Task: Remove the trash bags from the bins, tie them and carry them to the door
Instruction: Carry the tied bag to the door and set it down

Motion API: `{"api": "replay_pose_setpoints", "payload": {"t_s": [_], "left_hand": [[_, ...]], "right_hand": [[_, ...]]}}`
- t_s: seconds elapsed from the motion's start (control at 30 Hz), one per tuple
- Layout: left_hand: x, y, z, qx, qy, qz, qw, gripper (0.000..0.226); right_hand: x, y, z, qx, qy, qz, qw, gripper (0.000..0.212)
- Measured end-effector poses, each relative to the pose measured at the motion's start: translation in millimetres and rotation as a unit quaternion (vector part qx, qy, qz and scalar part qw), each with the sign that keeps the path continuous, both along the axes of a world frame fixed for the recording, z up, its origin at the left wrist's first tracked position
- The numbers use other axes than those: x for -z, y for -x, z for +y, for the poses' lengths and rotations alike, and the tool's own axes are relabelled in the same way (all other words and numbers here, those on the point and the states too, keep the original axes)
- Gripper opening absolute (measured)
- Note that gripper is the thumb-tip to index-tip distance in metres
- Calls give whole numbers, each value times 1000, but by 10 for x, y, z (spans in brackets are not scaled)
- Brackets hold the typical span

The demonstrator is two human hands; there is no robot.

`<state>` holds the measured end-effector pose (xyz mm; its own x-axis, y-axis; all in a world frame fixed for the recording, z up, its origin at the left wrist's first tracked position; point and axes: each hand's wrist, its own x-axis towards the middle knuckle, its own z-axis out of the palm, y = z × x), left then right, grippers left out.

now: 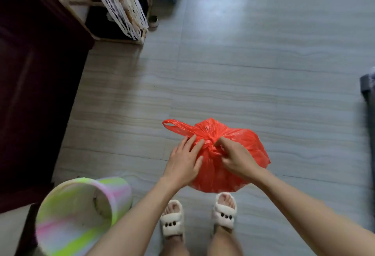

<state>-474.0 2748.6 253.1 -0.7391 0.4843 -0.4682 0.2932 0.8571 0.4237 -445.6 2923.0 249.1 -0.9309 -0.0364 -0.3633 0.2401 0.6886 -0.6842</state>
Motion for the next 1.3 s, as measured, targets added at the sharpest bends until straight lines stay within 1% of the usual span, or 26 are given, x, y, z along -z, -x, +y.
{"api": "replay_pose_setpoints", "payload": {"t_s": [0.03,0.13,0.23,0.4,0.5,0.6,0.67,0.7,0.77,0.83,0.87,0.9,0.97,1.07,1.1,1.2,1.23,1.27,1.3], "left_hand": [[-307,54,148,-8,-18,5,1000,68],[-1301,255,678,-39,-70,32,996,65],[-2028,552,1187,-63,-115,84,988,57],[-2905,1177,2030,-52,-167,137,975,56],[-3178,1690,2508,-24,-176,181,967,55],[-3369,2353,3108,12,-206,192,959,56],[-3465,2781,3555,37,-226,197,953,55],[-3506,2982,3788,47,-237,203,949,54],[-3590,3374,4288,74,-253,219,939,49],[-3631,3680,4699,104,-267,240,928,44],[-3658,3845,4962,120,-268,245,924,42],[-3666,4034,5350,141,-272,245,920,40],[-3698,4282,5831,157,-271,258,914,41],[-3711,4693,6740,186,-269,247,912,42],[-3679,4822,7076,194,-268,248,911,42],[-3672,5190,8064,220,-264,233,910,39],[-3674,5203,8137,221,-271,234,907,39],[-3690,5359,8664,238,-258,218,911,39],[-3702,5428,8937,245,-259,208,911,40]], "right_hand": [[-324,38,147,7,4,5,1000,26],[-1357,173,651,35,12,16,999,29],[-2161,428,1125,45,12,52,998,29],[-3078,1051,1894,91,17,93,991,29],[-3412,1499,2350,112,-7,120,986,29],[-3652,2062,2946,117,-55,160,979,33],[-3790,2381,3336,130,-112,190,967,36],[-3857,2535,3527,120,-151,208,959,37],[-3939,2806,3938,111,-223,249,936,36],[-4006,3031,4298,107,-299,275,907,23],[-3994,3151,4543,109,-327,292,892,21],[-3980,3292,4891,121,-349,303,879,23],[-3970,3520,5352,128,-372,324,860,25],[-3887,3888,6244,136,-410,338,836,25],[-3845,4005,6574,135,-412,332,838,26],[-3773,4329,7584,135,-431,340,825,26],[-3782,4347,7652,132,-427,335,829,26],[-3765,4481,8152,145,-430,339,824,27],[-3794,4552,8412,154,-424,328,830,28]]}}
